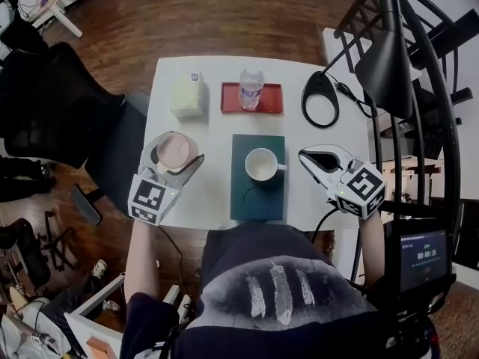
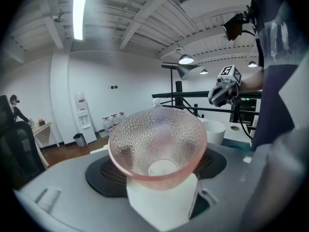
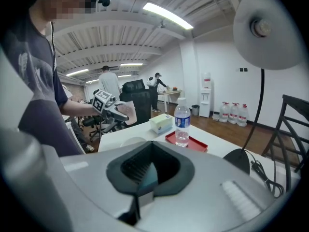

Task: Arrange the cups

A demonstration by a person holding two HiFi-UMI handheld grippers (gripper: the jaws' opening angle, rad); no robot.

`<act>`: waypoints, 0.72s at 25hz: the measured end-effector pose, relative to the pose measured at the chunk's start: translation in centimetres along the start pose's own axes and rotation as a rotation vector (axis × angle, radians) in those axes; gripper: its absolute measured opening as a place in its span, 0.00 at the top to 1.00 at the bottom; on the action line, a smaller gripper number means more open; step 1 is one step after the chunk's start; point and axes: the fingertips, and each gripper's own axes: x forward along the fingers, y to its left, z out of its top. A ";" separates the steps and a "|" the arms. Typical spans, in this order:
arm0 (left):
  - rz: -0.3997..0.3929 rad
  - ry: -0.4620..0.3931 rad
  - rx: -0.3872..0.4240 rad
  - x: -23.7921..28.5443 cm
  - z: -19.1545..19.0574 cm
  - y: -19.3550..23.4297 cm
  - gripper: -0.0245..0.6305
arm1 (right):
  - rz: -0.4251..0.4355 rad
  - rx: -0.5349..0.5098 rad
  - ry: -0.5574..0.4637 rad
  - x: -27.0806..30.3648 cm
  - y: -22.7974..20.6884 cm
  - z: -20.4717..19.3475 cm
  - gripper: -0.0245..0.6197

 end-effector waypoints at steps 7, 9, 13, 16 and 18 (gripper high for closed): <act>-0.126 0.006 0.128 -1.4 3.3 -2.9 0.37 | -0.024 0.031 -0.026 -0.5 -0.3 -0.5 0.96; -0.171 0.003 0.153 -1.8 4.0 -4.3 0.37 | -0.030 0.040 -0.032 -0.8 -0.4 -0.7 0.96; -0.253 0.004 0.172 -2.1 4.5 -6.9 0.37 | -0.043 0.060 -0.037 -1.2 -0.5 -1.1 0.96; -0.307 0.006 0.174 -1.8 4.2 -9.1 0.37 | -0.048 0.073 -0.039 -1.4 -0.4 -1.6 0.96; -0.344 0.018 0.186 -1.6 3.9 -10.8 0.37 | -0.048 0.079 -0.040 -1.5 -0.3 -1.9 0.96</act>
